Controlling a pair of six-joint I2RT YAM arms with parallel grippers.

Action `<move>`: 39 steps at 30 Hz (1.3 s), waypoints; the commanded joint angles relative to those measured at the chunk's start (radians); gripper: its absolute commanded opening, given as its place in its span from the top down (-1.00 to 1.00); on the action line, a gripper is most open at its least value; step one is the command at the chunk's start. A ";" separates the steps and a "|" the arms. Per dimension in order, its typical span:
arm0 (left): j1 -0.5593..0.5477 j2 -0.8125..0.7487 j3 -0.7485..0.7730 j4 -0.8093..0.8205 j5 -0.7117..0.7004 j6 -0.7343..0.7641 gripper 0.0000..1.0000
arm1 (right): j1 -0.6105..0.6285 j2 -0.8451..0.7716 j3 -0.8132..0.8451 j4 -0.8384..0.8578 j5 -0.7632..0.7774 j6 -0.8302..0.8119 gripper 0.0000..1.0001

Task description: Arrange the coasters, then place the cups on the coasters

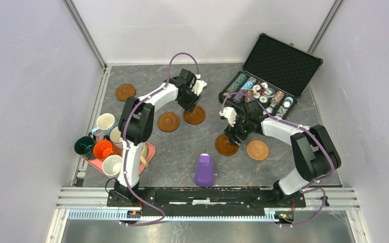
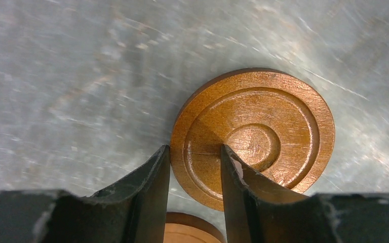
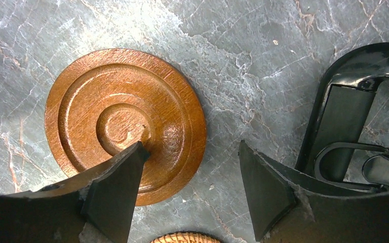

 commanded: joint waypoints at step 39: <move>-0.126 -0.260 -0.431 0.007 -0.002 0.094 0.16 | -0.002 -0.026 -0.082 -0.087 -0.088 -0.035 -0.23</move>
